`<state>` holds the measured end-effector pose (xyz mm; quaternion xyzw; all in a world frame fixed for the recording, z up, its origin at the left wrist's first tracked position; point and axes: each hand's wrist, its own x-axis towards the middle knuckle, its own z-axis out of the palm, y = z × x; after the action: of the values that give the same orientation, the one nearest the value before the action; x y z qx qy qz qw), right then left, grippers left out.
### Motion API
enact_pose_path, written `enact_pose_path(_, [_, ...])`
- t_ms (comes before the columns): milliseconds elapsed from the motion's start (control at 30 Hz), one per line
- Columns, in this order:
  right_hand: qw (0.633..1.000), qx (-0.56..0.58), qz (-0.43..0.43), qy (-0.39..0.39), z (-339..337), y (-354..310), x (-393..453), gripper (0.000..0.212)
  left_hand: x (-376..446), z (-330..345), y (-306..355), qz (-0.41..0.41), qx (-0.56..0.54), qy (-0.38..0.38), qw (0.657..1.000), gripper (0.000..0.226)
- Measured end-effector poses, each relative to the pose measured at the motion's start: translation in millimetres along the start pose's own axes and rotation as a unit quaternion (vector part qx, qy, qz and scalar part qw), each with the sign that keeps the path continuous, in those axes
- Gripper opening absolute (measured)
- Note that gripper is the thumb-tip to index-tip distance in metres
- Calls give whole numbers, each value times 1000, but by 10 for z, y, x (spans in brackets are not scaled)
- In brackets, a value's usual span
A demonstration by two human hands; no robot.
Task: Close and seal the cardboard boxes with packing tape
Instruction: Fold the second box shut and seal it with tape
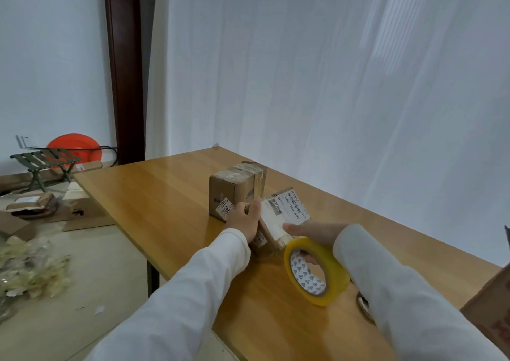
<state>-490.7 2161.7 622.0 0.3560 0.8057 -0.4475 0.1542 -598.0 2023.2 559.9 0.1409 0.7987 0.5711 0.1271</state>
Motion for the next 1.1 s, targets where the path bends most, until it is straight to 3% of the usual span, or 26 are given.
enact_pose_path(67, [998,41,2,-37,-32,65,-34,53,31,-37,-60,-60,-50,-23,997,78])
enact_pose_path(133, [996,61,-2,-59,-30,136,-41,52,72,-42,-173,-120,-90,-36,988,93])
enact_pose_path(267, [996,63,-12,-62,15,86,-115,55,46,-50,-185,-119,-98,-20,988,78])
enact_pose_path(367, [998,56,-1,-42,44,17,-119,48,30,-138,-126,-106,-11,-27,994,67])
enact_pose_path(467, [998,43,5,-37,64,-35,-92,36,53,-283,-35,-92,218,-5,972,63])
enact_pose_path(567, [998,27,-8,-49,75,-115,-94,35,30,-315,163,48,413,58,908,46])
enact_pose_path(667, [998,11,-22,-55,110,-183,-127,39,-61,-131,370,188,419,33,888,46])
enact_pose_path(800, [996,17,-38,-73,84,-79,-119,49,-2,83,335,128,456,-88,876,62])
enact_pose_path(967, [987,102,-53,-113,-5,206,-123,54,51,102,344,87,497,-112,856,72])
enact_pose_path(1100, [994,-13,4,-110,-95,159,-251,53,63,42,346,55,492,-120,861,68])
